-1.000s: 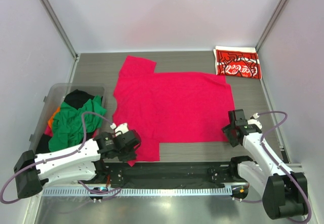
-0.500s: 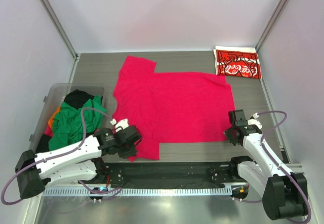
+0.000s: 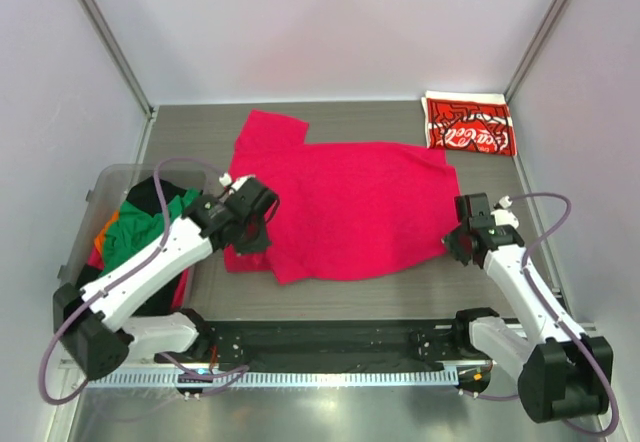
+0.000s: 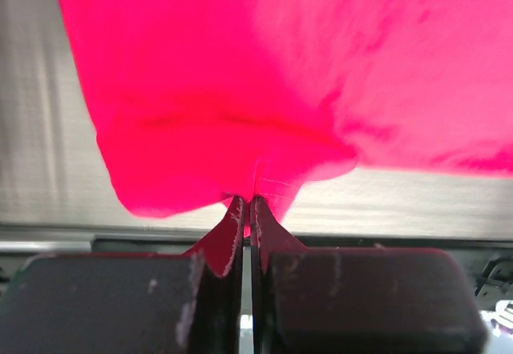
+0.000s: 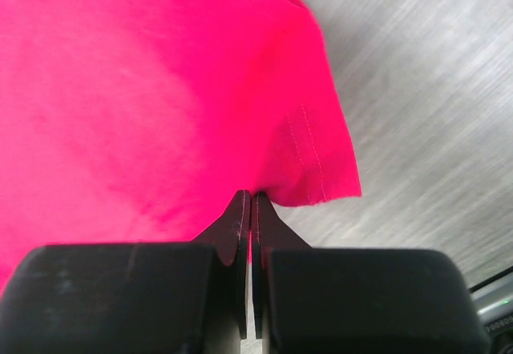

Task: Fold and stack the t-shirts
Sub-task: Fold the tshirt

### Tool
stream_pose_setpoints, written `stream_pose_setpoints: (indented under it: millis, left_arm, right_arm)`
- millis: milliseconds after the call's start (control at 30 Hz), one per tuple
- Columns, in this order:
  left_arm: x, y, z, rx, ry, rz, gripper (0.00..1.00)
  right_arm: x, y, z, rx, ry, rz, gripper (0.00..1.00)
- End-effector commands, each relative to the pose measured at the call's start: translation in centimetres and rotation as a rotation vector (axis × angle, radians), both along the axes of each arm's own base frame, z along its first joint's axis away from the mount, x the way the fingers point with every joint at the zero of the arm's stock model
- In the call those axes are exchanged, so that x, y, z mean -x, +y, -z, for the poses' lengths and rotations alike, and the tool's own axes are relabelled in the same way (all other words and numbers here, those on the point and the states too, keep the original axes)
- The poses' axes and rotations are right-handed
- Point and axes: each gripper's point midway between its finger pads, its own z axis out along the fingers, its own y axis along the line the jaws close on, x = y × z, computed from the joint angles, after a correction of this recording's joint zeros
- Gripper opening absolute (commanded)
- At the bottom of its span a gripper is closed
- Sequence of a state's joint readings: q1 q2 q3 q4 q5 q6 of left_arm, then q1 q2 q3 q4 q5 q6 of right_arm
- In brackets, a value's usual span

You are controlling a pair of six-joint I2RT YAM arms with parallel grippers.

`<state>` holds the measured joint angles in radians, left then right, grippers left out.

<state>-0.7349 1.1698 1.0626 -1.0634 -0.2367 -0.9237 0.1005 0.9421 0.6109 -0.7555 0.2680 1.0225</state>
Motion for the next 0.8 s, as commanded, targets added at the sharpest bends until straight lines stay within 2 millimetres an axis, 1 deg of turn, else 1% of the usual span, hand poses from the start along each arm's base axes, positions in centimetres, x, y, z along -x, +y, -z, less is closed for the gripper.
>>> stream_pose_setpoints:
  millis: [0,33,67,100,133,167,200,233,267,300,333,367,400,433,467,500,567,633,667,733,767]
  left_arm:
    - [-3.6,0.1,-3.3,-0.051,-0.086,0.085,0.0]
    - [-4.4,0.0,-3.0,-0.089,-0.067,0.114,0.0]
    - [-5.2,0.3,-3.3,-0.1,-0.071,0.107,0.0]
    - [-6.3,-0.1,-4.4,-0.096,-0.094,0.113,0.0]
    - [-7.1,-0.1,-4.0,-0.121,-0.079,0.129,0.0]
    - [-7.8,0.1,-4.1,-0.128,-0.072,0.125,0.0]
    - [-8.7,-0.1,-5.1,-0.12,-0.095,0.125,0.0]
    - [-9.5,-0.2,-4.5,-0.138,-0.079,0.14,0.0]
    - [-10.2,0.0,-4.7,-0.14,-0.077,0.131,0.0]
    - [-11.0,-0.3,-5.4,-0.133,-0.096,0.131,0.0]
    - [-11.5,-0.3,-5.4,-0.14,-0.094,0.138,0.0]
    - [-12.1,-0.2,-4.8,-0.157,-0.076,0.141,0.0]
    - [-12.9,-0.3,-5.3,-0.156,-0.089,0.139,0.0]
    - [-13.3,-0.3,-5.3,-0.161,-0.087,0.14,0.0]
    - [-13.9,0.0,-4.7,-0.176,-0.071,0.14,0.0]
    - [-14.5,0.0,-5.2,-0.176,-0.082,0.135,0.0]
    - [-15.5,0.3,-5.0,-0.192,-0.075,0.129,0.0]
    - [-16.0,0.6,-4.9,-0.198,-0.07,0.119,0.0]
    - [-16.3,0.9,-4.8,-0.201,-0.066,0.111,0.0]
    - [-16.9,1.0,-4.4,-0.206,-0.06,0.11,0.0]
    - [-17.2,1.3,-4.3,-0.207,-0.055,0.101,0.0]
  right_arm:
    - [-2.7,0.3,-2.7,0.012,-0.053,-0.05,0.01]
    - [-3.1,0.3,-2.4,0.015,-0.033,-0.053,0.01]
    - [-3.7,0.4,-2.7,0.017,-0.038,-0.062,0.01]
    - [-4.5,0.5,-3.5,0.018,-0.053,-0.069,0.01]
    - [-4.9,0.4,-3.3,0.027,-0.036,-0.075,0.01]
    - [-5.3,0.4,-3.4,0.031,-0.037,-0.078,0.01]
    - [-6.1,0.5,-4.1,0.033,-0.051,-0.081,0.01]
    - [-6.4,0.4,-3.8,0.042,-0.033,-0.084,0.01]
    - [-6.9,0.4,-4.0,0.045,-0.038,-0.087,0.01]
    - [-7.6,0.4,-4.6,0.048,-0.052,-0.088,0.01]
    - [-8.0,0.4,-4.7,0.052,-0.051,-0.09,0.01]
    - [-8.7,0.3,-5.0,0.057,-0.055,-0.089,0.01]
    - [-9.1,0.3,-5.0,0.061,-0.054,-0.087,0.01]
    - [-9.5,0.2,-5.1,0.065,-0.054,-0.088,0.01]
    - [-9.8,0.1,-4.6,0.07,-0.039,-0.089,0.01]
    - [-10.4,0.0,-5.0,0.072,-0.049,-0.084,0.01]
    - [-11.4,-0.3,-4.9,0.073,-0.044,-0.085,0.01]
    - [-12.0,-0.4,-4.7,0.076,-0.035,-0.086,0.01]
    - [-12.6,-0.5,-5.0,0.079,-0.044,-0.086,0.01]
    - [-13.1,-0.8,-4.5,0.084,-0.028,-0.08,0.01]
    - [-13.5,-0.8,-4.7,0.083,-0.035,-0.08,0.01]
